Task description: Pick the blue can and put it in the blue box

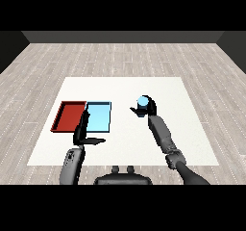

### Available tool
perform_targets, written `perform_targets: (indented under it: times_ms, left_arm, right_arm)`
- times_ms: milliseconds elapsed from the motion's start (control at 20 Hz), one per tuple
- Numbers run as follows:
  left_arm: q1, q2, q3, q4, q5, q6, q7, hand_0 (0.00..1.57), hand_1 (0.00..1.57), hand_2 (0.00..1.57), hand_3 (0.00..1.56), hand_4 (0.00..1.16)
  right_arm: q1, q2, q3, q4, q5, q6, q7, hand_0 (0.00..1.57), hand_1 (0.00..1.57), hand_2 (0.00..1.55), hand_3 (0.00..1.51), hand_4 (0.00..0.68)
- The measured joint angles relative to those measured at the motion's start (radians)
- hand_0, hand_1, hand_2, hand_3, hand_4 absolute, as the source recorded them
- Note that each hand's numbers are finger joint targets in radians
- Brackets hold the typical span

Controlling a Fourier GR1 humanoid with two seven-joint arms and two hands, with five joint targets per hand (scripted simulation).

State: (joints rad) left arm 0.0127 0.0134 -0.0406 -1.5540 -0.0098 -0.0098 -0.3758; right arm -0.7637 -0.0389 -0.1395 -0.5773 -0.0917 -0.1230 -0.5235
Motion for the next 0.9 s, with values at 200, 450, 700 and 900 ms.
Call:
perform_targets:
  times_ms: [200,450,700,900]
  left_arm:
    - [-0.025,-0.008,-0.024,0.012,-0.005,0.017,0.014,0.00,0.00,0.00,0.00,0.00]
    - [-0.058,-0.008,-0.063,0.026,0.011,0.048,0.030,0.00,0.00,0.00,0.00,0.00]
    - [-0.081,-0.012,-0.116,0.012,0.031,0.070,0.073,0.00,0.00,0.00,0.00,0.00]
    - [-0.109,-0.013,-0.182,0.041,0.068,0.114,0.073,0.00,0.00,0.00,0.00,0.00]
  right_arm:
    - [0.010,0.018,0.029,-0.077,0.011,-0.007,0.039,1.44,1.44,1.46,1.35,0.562]
    - [0.141,0.031,0.103,-0.300,0.021,-0.014,0.119,1.44,1.44,1.46,1.35,0.562]
    - [0.298,0.034,0.202,-0.523,0.017,-0.034,0.182,1.47,1.47,1.47,1.37,0.565]
    - [0.356,0.034,0.242,-0.643,0.029,-0.046,0.244,1.46,1.46,1.47,1.38,0.552]
